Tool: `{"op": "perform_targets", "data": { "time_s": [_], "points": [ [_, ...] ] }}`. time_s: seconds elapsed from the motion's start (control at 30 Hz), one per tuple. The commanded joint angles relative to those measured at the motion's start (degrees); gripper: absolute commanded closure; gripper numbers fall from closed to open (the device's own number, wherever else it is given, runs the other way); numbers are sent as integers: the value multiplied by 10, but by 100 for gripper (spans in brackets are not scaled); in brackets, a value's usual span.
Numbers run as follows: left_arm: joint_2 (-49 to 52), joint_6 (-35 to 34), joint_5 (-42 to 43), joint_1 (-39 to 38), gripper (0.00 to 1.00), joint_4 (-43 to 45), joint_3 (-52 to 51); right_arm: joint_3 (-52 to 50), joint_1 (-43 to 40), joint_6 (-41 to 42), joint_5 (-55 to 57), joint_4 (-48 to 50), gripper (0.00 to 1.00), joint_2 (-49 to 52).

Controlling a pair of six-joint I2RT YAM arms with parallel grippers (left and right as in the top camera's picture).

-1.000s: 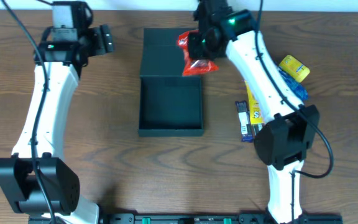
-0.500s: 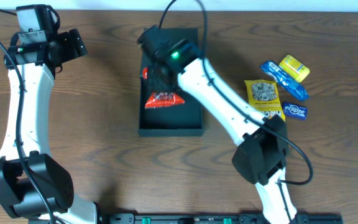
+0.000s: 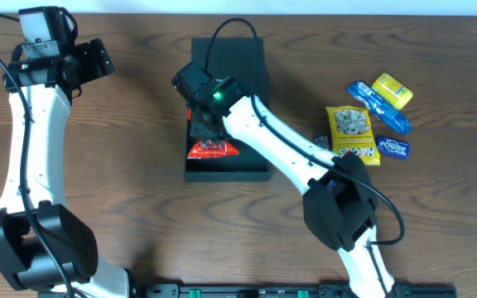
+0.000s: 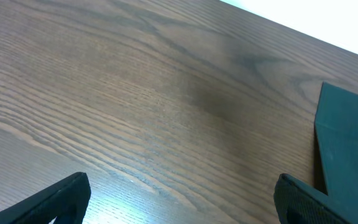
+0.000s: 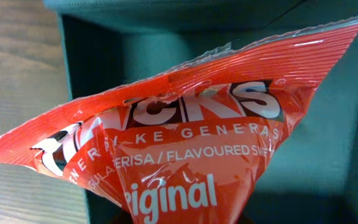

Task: Pack container
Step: 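Carry the red bag into the box and release it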

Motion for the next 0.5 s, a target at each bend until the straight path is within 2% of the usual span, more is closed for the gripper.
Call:
{"op": "perform_targets", "data": {
  "time_s": [0.0, 0.3, 0.43, 0.47],
  "points": [
    [7, 4, 2, 2, 5, -2, 5, -16, 11, 10, -19, 13, 99, -6],
    [7, 4, 3, 2, 5, -7, 5, -32, 22, 7, -29, 16, 99, -6],
    [7, 4, 3, 2, 5, -12, 5, -32, 22, 3, -18, 17, 91, -7],
    [7, 4, 3, 2, 5, -13, 5, -32, 22, 3, -18, 17, 76, -7]
  ]
}}
